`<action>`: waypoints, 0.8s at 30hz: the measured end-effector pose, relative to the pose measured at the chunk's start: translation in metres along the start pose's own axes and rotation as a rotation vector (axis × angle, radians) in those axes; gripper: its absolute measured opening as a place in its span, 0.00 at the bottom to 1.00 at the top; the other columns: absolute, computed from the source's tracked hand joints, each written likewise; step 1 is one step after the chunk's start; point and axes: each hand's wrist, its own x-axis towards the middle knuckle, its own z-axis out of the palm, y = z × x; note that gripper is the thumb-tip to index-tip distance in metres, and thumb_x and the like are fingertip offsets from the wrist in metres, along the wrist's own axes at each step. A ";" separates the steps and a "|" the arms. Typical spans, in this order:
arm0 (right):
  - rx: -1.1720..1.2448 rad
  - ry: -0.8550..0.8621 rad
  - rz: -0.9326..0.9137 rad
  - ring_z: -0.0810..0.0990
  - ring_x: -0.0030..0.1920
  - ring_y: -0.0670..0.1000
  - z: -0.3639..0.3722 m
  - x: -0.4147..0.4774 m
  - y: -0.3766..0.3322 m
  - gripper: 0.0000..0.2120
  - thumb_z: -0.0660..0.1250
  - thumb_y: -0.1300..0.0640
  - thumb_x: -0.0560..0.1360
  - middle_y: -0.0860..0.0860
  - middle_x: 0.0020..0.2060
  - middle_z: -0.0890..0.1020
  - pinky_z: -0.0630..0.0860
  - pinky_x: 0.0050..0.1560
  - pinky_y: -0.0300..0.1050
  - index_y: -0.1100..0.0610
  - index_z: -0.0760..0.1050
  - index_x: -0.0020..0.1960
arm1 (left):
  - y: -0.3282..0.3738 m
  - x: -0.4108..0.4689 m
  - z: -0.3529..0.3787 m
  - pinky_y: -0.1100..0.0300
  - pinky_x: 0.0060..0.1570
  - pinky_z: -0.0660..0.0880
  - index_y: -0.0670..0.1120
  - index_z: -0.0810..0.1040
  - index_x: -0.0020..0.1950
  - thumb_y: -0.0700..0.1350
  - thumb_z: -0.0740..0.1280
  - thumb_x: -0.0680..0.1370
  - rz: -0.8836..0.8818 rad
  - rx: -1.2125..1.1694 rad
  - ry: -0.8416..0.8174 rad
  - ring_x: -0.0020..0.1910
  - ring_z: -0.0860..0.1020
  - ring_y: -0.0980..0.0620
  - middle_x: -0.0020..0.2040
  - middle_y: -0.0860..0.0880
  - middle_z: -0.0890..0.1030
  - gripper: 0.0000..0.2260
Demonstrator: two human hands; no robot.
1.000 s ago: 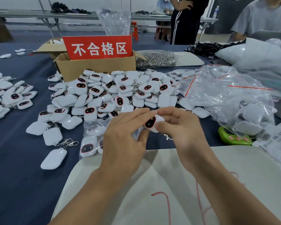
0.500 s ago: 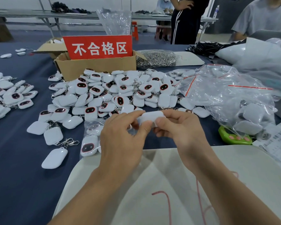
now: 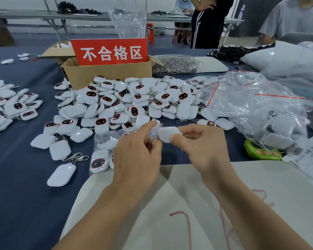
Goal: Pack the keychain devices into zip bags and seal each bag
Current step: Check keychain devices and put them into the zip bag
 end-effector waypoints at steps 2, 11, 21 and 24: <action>-0.093 -0.020 -0.068 0.83 0.33 0.42 0.011 -0.003 0.003 0.07 0.80 0.51 0.69 0.42 0.32 0.86 0.76 0.36 0.33 0.39 0.86 0.40 | 0.001 0.000 0.000 0.57 0.43 0.71 0.58 0.77 0.72 0.45 0.67 0.78 0.010 -0.028 0.022 0.38 0.74 0.55 0.31 0.56 0.74 0.22; -0.315 -0.464 -0.216 0.80 0.40 0.53 0.026 -0.004 -0.001 0.17 0.59 0.70 0.74 0.51 0.36 0.83 0.80 0.45 0.52 0.51 0.79 0.40 | 0.007 -0.003 -0.008 0.64 0.42 0.70 0.54 0.75 0.74 0.40 0.61 0.76 0.166 -0.157 0.094 0.37 0.73 0.53 0.32 0.55 0.71 0.26; -0.023 -0.166 -0.088 0.84 0.41 0.42 0.011 0.010 -0.008 0.10 0.69 0.57 0.71 0.42 0.41 0.88 0.79 0.50 0.39 0.48 0.88 0.46 | 0.002 0.004 -0.014 0.69 0.39 0.69 0.51 0.78 0.71 0.38 0.62 0.80 0.154 -0.206 0.320 0.34 0.72 0.55 0.33 0.52 0.73 0.21; -0.446 0.105 -0.037 0.83 0.50 0.48 -0.015 0.028 0.006 0.16 0.66 0.61 0.75 0.43 0.47 0.87 0.73 0.51 0.35 0.46 0.86 0.56 | -0.003 0.013 -0.020 0.70 0.36 0.68 0.52 0.79 0.70 0.39 0.60 0.82 0.038 -0.292 0.439 0.32 0.72 0.56 0.34 0.55 0.74 0.19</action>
